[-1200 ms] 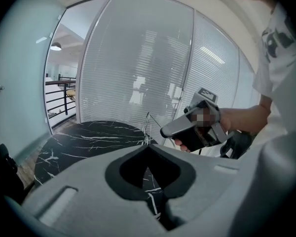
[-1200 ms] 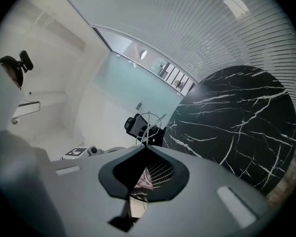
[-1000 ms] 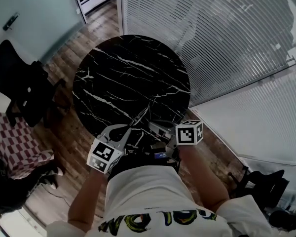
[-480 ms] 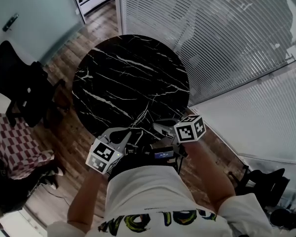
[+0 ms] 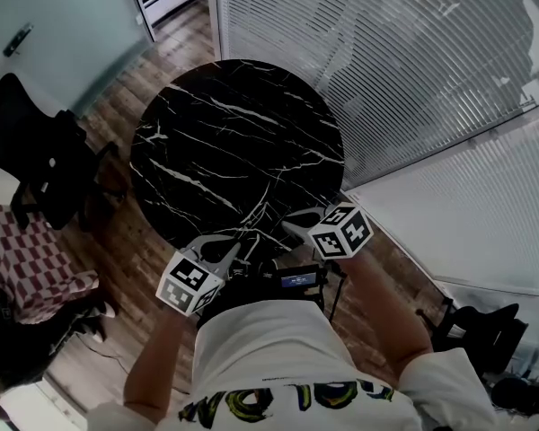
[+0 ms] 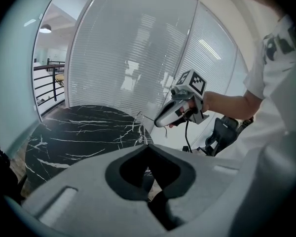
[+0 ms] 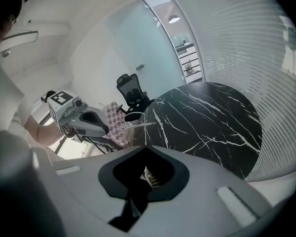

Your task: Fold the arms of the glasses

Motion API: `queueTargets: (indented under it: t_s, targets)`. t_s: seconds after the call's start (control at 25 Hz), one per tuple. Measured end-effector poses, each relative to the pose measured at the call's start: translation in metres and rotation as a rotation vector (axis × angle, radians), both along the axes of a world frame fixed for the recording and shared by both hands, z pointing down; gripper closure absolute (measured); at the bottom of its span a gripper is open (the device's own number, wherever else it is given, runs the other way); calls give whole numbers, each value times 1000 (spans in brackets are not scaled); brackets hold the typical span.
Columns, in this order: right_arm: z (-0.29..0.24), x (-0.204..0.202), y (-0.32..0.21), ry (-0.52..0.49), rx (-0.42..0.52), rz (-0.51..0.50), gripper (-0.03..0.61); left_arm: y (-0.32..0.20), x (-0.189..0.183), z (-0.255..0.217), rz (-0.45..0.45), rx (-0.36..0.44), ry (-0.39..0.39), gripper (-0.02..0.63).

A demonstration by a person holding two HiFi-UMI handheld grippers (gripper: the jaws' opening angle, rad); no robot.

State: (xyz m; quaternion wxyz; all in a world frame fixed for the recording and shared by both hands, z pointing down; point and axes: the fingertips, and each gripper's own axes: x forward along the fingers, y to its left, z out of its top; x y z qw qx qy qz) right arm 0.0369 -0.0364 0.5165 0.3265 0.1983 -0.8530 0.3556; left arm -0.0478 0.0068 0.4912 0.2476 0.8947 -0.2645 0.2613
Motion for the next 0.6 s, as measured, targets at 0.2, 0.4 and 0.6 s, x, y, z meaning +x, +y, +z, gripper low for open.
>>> queueTargets:
  t_s: [0.2,0.4,0.6]
  targets:
    - [7,3,3,43,13,-22,575,5,3,5,6,-21,-4,612]
    - [11,3,4,84,48,-25,574,6,5,6,-8,-36,-1,612]
    - [18,0,4,164,144,-35,487,1,11,7,-49,-44,34,612]
